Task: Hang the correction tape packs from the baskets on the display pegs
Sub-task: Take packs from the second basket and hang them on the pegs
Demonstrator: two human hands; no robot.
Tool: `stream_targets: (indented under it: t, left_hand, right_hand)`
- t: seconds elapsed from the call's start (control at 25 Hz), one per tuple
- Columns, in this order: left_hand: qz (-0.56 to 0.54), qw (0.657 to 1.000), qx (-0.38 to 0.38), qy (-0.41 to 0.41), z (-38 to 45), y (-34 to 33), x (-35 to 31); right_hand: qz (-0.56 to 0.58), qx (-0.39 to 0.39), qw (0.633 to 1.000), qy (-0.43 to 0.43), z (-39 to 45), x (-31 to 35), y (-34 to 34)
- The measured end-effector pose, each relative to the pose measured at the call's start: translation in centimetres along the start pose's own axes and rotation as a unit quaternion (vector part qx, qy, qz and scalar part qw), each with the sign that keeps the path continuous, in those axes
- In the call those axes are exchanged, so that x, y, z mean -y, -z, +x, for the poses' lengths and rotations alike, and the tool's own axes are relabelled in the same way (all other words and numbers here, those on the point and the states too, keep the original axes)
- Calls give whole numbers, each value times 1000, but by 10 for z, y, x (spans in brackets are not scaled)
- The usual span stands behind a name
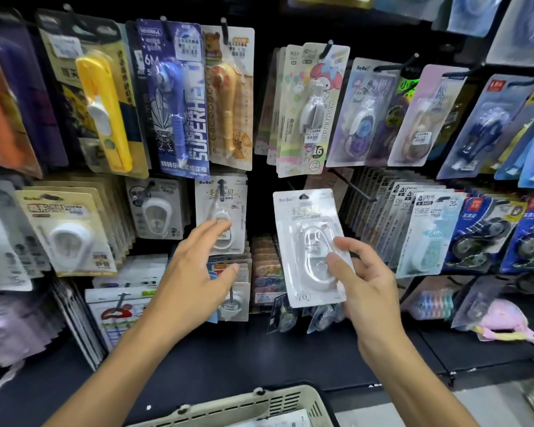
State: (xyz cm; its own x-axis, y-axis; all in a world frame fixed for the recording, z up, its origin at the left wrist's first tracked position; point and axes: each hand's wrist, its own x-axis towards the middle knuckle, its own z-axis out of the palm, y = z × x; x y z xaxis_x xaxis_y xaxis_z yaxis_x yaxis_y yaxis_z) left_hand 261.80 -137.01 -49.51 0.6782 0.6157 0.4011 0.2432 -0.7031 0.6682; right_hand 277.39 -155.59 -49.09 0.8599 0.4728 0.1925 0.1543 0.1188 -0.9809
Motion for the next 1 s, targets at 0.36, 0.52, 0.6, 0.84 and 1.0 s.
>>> stream_targets:
  t: [0.36,0.52,0.6,0.84,1.0]
  left_hand:
    - [48,998,39,17,-7,-1,13]
    - [99,952,263,119,-43,-21,43]
    - [190,861,457,120,-89,-43,70]
    - [303,667,661,164,-202,-50,129]
    - [274,723,616,149,-205,-41,133]
  right_hand:
    - [18,84,983,-161,-4,-24,-7]
    - [-133,225,938,-226,-27,-75,-27]
    - [-302,356,862,-197,-48,-123,-32]
    - [-552,367,702,-261,-119,-259,20]
    - [-332,93,851,-396,-135,-282,23]
